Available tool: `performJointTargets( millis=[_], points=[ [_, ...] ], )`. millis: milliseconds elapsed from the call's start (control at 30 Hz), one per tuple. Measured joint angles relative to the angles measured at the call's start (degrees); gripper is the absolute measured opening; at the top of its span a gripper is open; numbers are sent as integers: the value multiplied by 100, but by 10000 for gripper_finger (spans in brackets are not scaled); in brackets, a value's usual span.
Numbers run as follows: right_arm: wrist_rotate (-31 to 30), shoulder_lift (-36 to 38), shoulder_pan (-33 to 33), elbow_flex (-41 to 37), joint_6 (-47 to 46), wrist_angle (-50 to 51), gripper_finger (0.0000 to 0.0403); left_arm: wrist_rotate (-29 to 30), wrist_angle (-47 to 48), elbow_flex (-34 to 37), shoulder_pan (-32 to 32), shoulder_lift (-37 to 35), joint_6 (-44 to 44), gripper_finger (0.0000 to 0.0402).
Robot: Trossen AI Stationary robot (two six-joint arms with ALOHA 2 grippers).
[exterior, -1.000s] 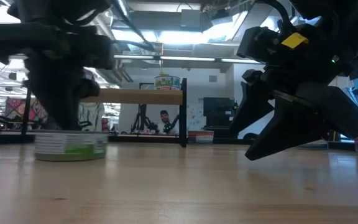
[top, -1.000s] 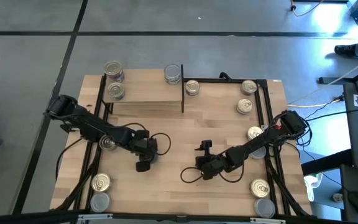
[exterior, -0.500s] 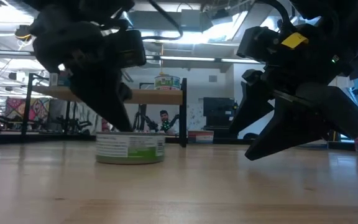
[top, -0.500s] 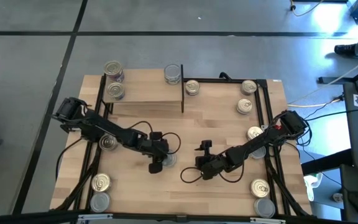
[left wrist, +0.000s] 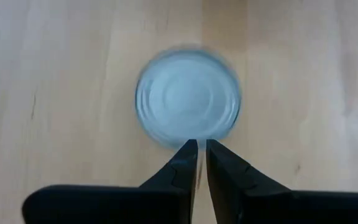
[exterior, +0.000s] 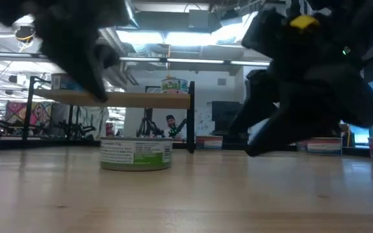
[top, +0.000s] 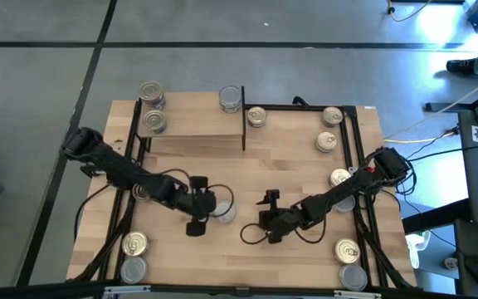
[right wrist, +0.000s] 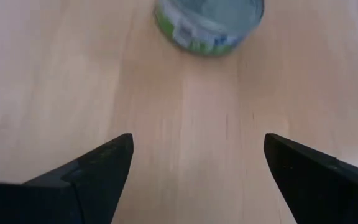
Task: Stack canned seafood by type on shelf
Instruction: Put the green tuna can on the shelf aligned with the other green tuna
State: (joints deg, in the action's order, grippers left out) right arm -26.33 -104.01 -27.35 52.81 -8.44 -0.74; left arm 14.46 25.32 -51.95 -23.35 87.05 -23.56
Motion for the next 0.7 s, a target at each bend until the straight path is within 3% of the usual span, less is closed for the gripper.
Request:
performJointTargets(
  millis=[367,500,700],
  points=[
    [213,-2,259,5,64,-1047,362,330,-1735,1486,-553,0,-1061,31],
    [299,-2,390,5,98,-1121,362,336,-1773,1520,-494,0,-1320,31],
    [302,-2,376,5,156,-1079,362,251,-1929,1447,-104,0,-944,48]
  ],
)
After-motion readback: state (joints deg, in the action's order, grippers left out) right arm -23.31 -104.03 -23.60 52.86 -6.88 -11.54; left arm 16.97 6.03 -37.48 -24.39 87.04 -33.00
